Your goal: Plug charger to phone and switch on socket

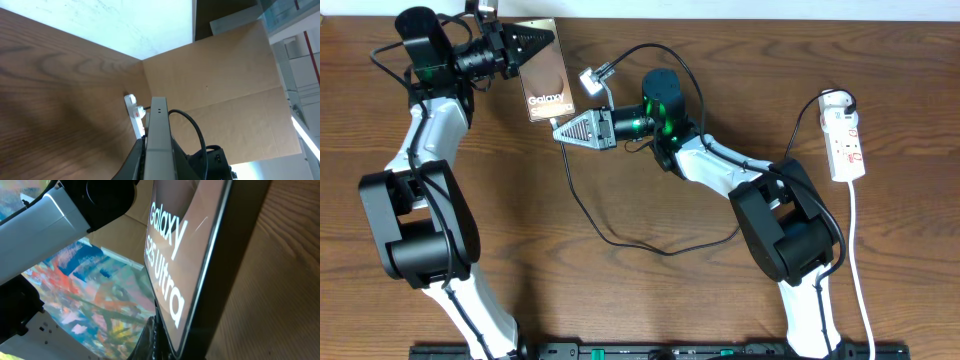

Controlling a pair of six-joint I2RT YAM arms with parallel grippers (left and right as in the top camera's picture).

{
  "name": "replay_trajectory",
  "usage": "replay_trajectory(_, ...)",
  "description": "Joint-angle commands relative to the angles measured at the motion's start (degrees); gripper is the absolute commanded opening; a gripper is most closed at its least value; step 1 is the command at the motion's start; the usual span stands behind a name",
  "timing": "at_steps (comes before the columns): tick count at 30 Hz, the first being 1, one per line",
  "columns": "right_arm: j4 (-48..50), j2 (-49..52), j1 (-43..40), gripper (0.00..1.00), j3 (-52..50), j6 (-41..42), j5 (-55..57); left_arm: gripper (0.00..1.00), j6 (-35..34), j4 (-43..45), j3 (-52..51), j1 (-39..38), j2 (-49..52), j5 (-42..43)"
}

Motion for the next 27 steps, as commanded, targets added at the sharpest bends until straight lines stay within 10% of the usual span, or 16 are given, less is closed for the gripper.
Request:
replay_trajectory(1, 0.20, 0.13, -1.11, 0.01, 0.24, -0.17, 0.63, 0.07, -0.50, 0.55, 0.55, -0.33, -1.09, 2.34)
replay_trajectory(27, 0.48, 0.13, -1.31, 0.01, 0.24, 3.48, 4.55, 0.07, -0.52, 0.55, 0.55, -0.35, -1.09, 2.45)
